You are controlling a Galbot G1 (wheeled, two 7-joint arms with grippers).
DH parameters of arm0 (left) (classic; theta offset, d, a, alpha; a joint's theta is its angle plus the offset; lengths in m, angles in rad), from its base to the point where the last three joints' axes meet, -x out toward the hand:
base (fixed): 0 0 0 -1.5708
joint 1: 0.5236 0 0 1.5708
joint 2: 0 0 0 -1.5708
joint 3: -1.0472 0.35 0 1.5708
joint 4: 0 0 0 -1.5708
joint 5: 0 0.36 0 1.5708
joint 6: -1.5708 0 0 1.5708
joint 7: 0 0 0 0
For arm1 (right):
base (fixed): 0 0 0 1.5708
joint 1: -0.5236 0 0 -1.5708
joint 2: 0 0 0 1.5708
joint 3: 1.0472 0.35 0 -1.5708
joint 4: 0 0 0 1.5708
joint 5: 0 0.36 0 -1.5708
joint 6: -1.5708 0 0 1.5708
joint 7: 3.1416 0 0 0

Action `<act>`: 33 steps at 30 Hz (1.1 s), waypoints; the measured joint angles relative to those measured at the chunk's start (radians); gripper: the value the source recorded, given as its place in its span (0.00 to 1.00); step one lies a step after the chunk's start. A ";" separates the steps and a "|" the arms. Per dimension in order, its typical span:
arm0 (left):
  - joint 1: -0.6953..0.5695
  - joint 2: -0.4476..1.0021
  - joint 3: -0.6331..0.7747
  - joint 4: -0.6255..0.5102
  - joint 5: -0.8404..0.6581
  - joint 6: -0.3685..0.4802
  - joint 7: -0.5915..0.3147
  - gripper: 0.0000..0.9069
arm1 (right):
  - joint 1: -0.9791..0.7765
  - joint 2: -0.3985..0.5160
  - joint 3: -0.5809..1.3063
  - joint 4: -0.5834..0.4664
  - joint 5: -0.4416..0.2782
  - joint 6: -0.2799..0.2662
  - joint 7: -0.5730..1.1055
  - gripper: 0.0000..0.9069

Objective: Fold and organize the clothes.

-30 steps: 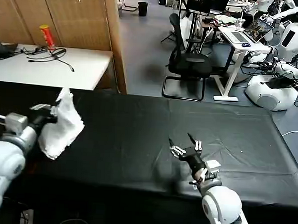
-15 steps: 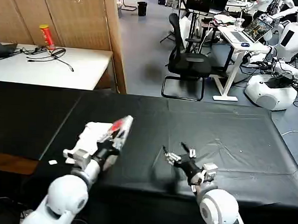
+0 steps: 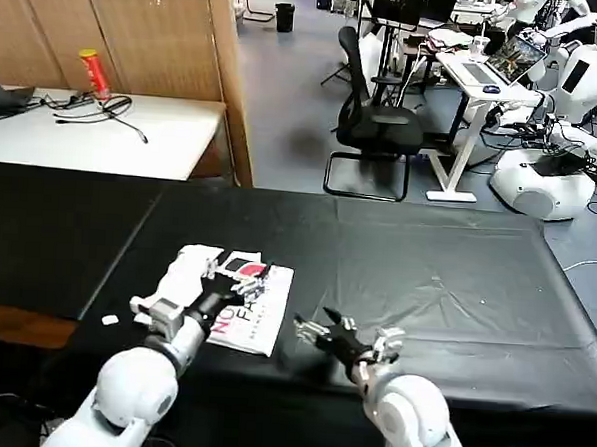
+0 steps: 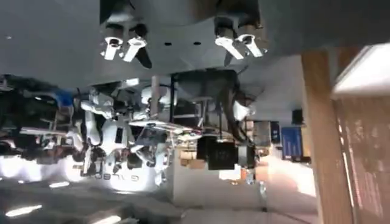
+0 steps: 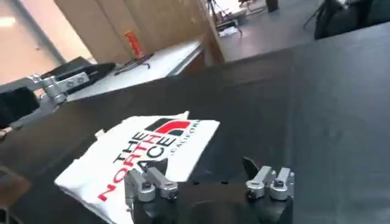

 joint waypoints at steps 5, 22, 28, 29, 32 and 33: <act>0.017 0.001 -0.018 0.007 0.018 -0.017 -0.013 0.97 | 0.044 0.042 -0.048 -0.068 -0.041 0.012 0.008 0.82; 0.025 0.037 -0.096 -0.010 0.002 -0.041 -0.024 0.97 | 0.092 0.122 -0.099 -0.189 -0.102 0.020 0.016 0.00; 0.038 0.037 -0.113 0.001 0.004 -0.049 -0.025 0.97 | 0.076 0.094 -0.056 -0.150 -0.101 -0.024 0.027 0.00; 0.042 0.038 -0.117 0.004 0.004 -0.051 -0.024 0.97 | 0.072 0.084 -0.043 -0.139 -0.101 -0.039 0.029 0.00; 0.052 0.039 -0.132 0.016 0.005 -0.061 -0.024 0.97 | 0.060 0.044 0.005 -0.105 -0.102 -0.083 0.031 0.00; 0.054 0.039 -0.136 0.020 0.005 -0.063 -0.025 0.97 | 0.057 0.029 0.021 -0.096 -0.103 -0.096 0.032 0.00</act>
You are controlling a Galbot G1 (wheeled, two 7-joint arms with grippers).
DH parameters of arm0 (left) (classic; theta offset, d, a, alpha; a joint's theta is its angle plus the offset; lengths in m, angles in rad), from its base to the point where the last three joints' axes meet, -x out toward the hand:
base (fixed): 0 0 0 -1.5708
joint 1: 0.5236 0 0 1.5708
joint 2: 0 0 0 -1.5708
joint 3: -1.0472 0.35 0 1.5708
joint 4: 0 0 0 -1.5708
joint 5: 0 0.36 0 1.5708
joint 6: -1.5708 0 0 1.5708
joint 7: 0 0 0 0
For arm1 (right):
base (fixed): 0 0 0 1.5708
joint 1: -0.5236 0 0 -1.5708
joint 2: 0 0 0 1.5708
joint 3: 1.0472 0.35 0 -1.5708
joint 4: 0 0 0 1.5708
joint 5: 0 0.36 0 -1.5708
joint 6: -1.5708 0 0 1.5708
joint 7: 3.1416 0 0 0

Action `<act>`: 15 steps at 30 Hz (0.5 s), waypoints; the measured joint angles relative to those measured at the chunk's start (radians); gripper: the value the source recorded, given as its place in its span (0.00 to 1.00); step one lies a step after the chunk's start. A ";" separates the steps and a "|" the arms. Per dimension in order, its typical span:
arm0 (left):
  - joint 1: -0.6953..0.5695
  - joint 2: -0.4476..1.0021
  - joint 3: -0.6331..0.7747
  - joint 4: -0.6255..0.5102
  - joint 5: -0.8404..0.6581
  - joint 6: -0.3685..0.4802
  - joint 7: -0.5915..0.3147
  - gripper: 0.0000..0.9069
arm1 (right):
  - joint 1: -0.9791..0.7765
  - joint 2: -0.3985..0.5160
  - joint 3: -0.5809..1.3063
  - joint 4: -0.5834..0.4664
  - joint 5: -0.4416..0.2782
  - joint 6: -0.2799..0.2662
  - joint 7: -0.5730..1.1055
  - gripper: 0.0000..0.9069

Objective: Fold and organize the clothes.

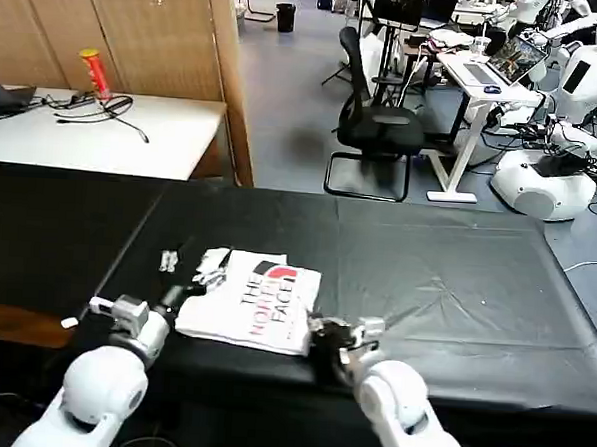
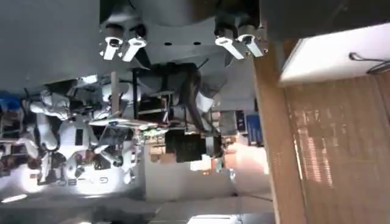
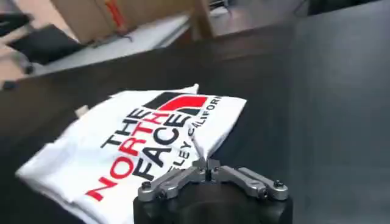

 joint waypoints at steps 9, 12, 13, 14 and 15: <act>0.019 -0.004 -0.022 0.036 0.003 -0.033 -0.020 0.97 | -0.034 -0.117 0.123 0.077 -0.026 -0.055 -0.034 0.97; 0.027 -0.007 -0.027 0.044 0.001 -0.041 -0.025 0.97 | -0.053 -0.142 0.134 0.106 -0.036 -0.055 -0.035 0.97; 0.030 -0.007 -0.030 0.045 0.000 -0.040 -0.024 0.97 | -0.058 -0.149 0.138 0.115 -0.039 -0.055 -0.033 0.97; 0.034 -0.007 -0.032 0.045 -0.001 -0.035 -0.022 0.97 | -0.065 -0.157 0.143 0.126 -0.047 -0.055 -0.032 0.97; 0.038 -0.007 -0.035 0.044 -0.002 -0.033 -0.019 0.97 | -0.072 -0.165 0.148 0.137 -0.057 -0.055 -0.032 0.97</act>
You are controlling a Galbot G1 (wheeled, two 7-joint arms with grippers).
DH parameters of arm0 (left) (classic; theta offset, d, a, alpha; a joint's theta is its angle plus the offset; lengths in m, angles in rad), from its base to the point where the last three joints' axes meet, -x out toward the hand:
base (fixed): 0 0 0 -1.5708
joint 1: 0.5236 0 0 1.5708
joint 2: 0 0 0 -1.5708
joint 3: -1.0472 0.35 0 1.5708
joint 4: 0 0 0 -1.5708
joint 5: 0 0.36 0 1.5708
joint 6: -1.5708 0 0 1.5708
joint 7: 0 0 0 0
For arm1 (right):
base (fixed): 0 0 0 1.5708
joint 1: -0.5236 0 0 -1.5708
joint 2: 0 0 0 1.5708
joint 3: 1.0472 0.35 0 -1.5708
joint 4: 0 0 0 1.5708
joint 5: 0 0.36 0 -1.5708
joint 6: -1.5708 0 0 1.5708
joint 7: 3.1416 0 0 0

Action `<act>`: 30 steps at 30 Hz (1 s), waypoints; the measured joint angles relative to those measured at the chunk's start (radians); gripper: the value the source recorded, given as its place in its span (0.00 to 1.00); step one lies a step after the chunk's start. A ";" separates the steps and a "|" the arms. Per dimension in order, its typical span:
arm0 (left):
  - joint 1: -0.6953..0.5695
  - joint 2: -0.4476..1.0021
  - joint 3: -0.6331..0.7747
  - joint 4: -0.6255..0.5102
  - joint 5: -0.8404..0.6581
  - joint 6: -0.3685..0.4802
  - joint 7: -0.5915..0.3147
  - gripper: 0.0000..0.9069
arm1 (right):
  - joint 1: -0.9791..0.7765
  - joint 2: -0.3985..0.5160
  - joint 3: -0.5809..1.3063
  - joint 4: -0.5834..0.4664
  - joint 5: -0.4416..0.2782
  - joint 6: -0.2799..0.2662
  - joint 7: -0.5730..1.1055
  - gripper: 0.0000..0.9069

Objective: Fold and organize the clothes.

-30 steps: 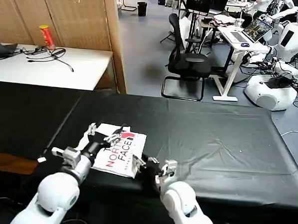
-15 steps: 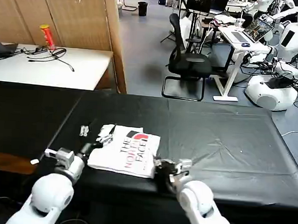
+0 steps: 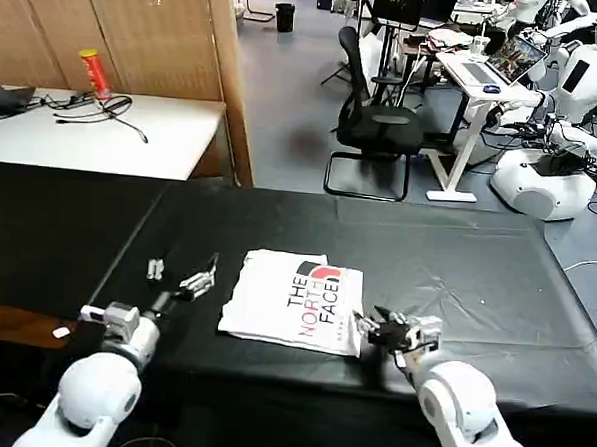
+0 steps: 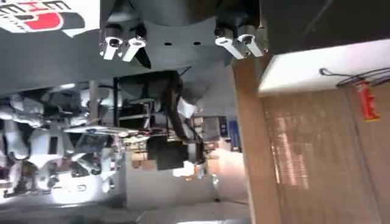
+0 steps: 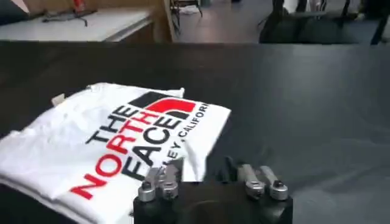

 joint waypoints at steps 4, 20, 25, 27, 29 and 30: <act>0.016 -0.002 -0.004 0.001 -0.005 -0.006 -0.016 0.97 | -0.036 -0.019 0.010 0.040 -0.061 0.029 -0.025 0.97; 0.225 -0.030 -0.114 -0.124 0.007 0.001 -0.022 0.97 | -0.380 0.008 0.075 0.197 -0.320 0.580 0.111 0.97; 0.339 -0.063 -0.146 -0.151 0.040 -0.045 -0.024 0.97 | -0.492 0.031 0.087 0.210 -0.378 0.701 0.170 0.97; 0.380 -0.076 -0.152 -0.152 0.049 -0.061 -0.028 0.97 | -0.538 0.041 0.092 0.215 -0.388 0.735 0.191 0.97; 0.420 -0.090 -0.154 -0.153 0.051 -0.077 -0.032 0.97 | -0.578 0.047 0.096 0.218 -0.389 0.757 0.205 0.97; 0.437 -0.097 -0.154 -0.153 0.054 -0.082 -0.032 0.97 | -0.600 0.049 0.099 0.220 -0.389 0.765 0.211 0.97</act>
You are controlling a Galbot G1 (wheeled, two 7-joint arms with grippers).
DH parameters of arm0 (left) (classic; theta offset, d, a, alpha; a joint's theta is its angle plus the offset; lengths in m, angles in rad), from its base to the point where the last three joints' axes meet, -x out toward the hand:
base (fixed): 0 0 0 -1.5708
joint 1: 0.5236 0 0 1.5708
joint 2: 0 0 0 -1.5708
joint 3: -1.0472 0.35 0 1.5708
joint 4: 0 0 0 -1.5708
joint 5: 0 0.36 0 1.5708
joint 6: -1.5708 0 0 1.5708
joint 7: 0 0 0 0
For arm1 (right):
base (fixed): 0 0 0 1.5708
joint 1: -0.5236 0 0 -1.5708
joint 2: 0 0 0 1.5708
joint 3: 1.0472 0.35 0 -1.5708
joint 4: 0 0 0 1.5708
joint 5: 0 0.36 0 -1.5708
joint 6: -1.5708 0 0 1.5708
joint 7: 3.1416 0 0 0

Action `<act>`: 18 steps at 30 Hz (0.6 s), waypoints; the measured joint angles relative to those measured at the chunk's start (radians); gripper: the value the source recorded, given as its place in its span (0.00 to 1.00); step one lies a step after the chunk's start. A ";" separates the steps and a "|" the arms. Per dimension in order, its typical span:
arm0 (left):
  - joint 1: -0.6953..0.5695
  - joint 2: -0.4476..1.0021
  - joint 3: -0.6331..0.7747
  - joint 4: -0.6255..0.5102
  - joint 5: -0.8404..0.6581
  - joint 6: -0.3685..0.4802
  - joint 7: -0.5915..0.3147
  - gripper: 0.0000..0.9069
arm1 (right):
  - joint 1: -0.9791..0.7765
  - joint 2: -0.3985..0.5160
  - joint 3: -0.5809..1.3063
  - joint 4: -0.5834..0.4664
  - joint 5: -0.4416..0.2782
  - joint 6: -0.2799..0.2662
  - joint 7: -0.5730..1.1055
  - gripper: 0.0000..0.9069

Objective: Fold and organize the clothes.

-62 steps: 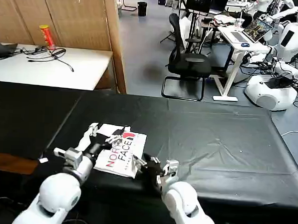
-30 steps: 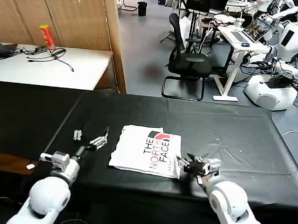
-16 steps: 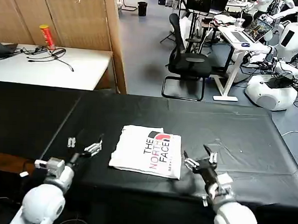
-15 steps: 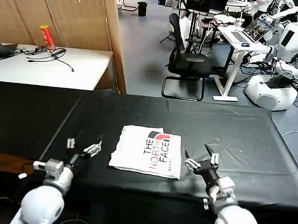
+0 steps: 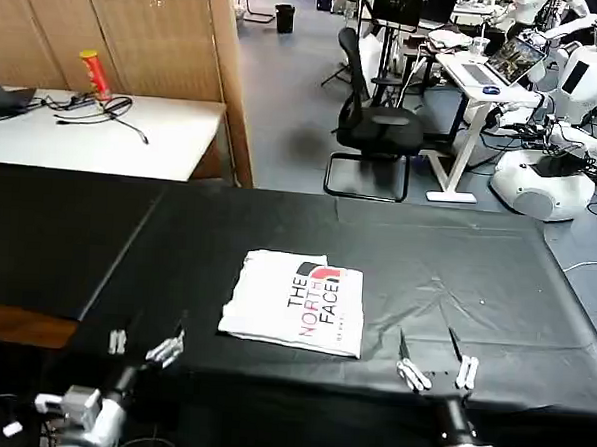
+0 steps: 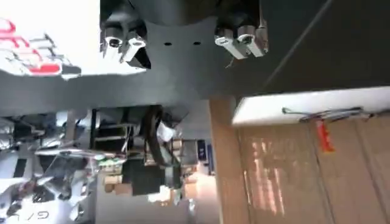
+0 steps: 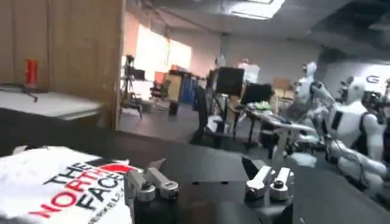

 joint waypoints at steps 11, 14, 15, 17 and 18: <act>0.132 -0.050 -0.006 -0.041 -0.006 0.005 -0.043 0.97 | -0.173 0.021 0.006 0.044 0.051 -0.023 0.086 0.97; 0.154 -0.054 -0.006 -0.049 -0.006 0.008 -0.046 0.97 | -0.190 0.022 0.005 0.048 0.053 -0.027 0.087 0.97; 0.158 -0.054 -0.006 -0.049 -0.007 0.008 -0.047 0.97 | -0.194 0.022 0.005 0.048 0.053 -0.027 0.087 0.97; 0.163 -0.053 -0.006 -0.050 -0.007 0.009 -0.047 0.97 | -0.200 0.022 0.005 0.048 0.053 -0.027 0.087 0.97; 0.164 -0.052 -0.006 -0.051 -0.009 0.010 -0.047 0.97 | -0.202 0.022 0.004 0.048 0.053 -0.027 0.087 0.97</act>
